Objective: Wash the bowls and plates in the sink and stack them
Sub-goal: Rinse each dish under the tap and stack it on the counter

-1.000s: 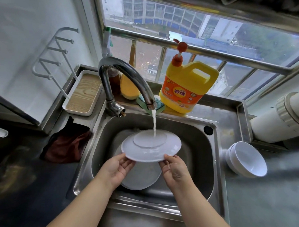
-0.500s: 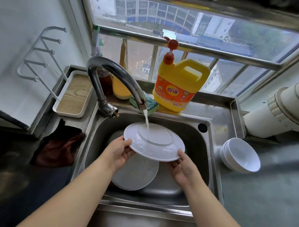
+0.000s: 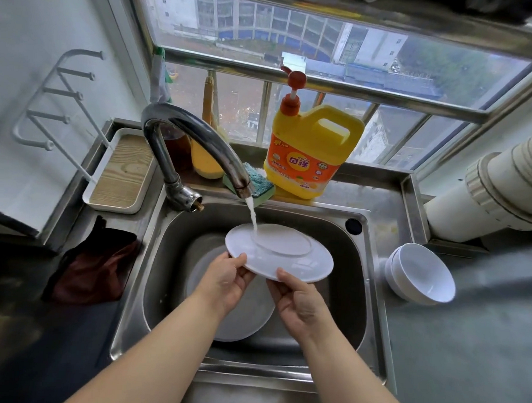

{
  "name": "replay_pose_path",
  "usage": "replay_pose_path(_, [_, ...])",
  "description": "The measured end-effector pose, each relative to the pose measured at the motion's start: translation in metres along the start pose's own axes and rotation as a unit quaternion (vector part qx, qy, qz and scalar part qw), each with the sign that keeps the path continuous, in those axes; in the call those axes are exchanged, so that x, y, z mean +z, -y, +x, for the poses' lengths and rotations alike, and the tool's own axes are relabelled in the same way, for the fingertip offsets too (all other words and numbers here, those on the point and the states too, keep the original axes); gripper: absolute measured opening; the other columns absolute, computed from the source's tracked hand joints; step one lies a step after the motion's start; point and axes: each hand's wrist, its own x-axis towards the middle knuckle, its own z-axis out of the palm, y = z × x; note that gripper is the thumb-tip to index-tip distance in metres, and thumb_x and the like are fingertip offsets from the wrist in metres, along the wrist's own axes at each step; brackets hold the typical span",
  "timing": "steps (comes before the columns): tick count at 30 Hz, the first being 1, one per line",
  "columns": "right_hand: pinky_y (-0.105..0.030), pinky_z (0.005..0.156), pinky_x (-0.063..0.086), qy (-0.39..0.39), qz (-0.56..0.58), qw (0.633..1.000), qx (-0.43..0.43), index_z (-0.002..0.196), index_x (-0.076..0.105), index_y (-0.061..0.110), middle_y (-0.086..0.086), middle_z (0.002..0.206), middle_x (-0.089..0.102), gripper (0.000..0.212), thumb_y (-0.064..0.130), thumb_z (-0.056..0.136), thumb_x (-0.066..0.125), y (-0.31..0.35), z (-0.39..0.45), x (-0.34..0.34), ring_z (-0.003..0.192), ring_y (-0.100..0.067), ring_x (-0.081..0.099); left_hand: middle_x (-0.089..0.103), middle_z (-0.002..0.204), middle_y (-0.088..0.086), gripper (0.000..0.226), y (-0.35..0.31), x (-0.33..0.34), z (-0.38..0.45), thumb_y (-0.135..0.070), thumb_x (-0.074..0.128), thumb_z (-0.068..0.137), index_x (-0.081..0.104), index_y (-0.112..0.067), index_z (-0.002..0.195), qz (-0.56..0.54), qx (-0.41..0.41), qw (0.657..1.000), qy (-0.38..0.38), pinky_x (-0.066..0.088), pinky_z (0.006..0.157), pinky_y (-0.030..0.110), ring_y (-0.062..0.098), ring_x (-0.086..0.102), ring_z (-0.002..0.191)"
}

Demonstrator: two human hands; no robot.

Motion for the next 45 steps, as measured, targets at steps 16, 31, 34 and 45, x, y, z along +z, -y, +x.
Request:
replay_pose_path(16, [-0.030, 0.066, 0.060, -0.027, -0.037, 0.999, 0.013, 0.110, 0.057, 0.000, -0.016, 0.093, 0.071, 0.018, 0.000, 0.096, 0.046, 0.006, 0.007, -0.027, 0.077, -0.022, 0.070, 0.064, 0.113, 0.014, 0.038, -0.008, -0.045, 0.007, -0.022, 0.033, 0.105, 0.048, -0.003, 0.133, -0.012, -0.017, 0.994, -0.103, 0.047, 0.085, 0.038, 0.024, 0.062, 0.095])
replay_pose_path(31, [-0.030, 0.061, 0.059, -0.044, -0.113, 0.993, 0.009, 0.112, 0.061, 0.007, -0.011, 0.094, 0.074, 0.021, 0.017, 0.097, 0.050, 0.014, 0.011, -0.017, 0.076, -0.021, 0.071, 0.066, 0.103, 0.012, 0.035, -0.019, -0.054, 0.003, -0.022, 0.033, 0.105, 0.050, -0.010, 0.134, 0.027, -0.011, 0.997, -0.076, 0.049, 0.083, 0.042, 0.025, 0.062, 0.091])
replay_pose_path(34, [-0.031, 0.063, 0.060, -0.051, -0.090, 0.995, 0.004, 0.106, 0.060, 0.004, -0.012, 0.089, 0.073, 0.016, 0.010, 0.096, 0.050, 0.021, 0.010, -0.024, 0.077, -0.023, 0.071, 0.068, 0.102, 0.011, 0.034, -0.017, -0.050, -0.003, -0.028, 0.037, 0.104, 0.055, -0.012, 0.127, 0.013, -0.020, 0.998, -0.066, 0.051, 0.077, 0.039, 0.024, 0.063, 0.091])
replay_pose_path(45, [-0.036, 0.073, 0.060, -0.010, -0.096, 0.994, 0.049, 0.113, 0.056, 0.004, -0.019, 0.102, 0.070, 0.034, -0.009, 0.081, 0.057, 0.001, -0.006, -0.043, 0.092, -0.030, 0.067, 0.065, 0.105, 0.013, 0.036, 0.001, -0.044, -0.003, -0.012, 0.032, 0.104, 0.045, -0.012, 0.137, -0.001, -0.010, 0.998, -0.059, 0.058, 0.062, 0.040, 0.027, 0.063, 0.089])
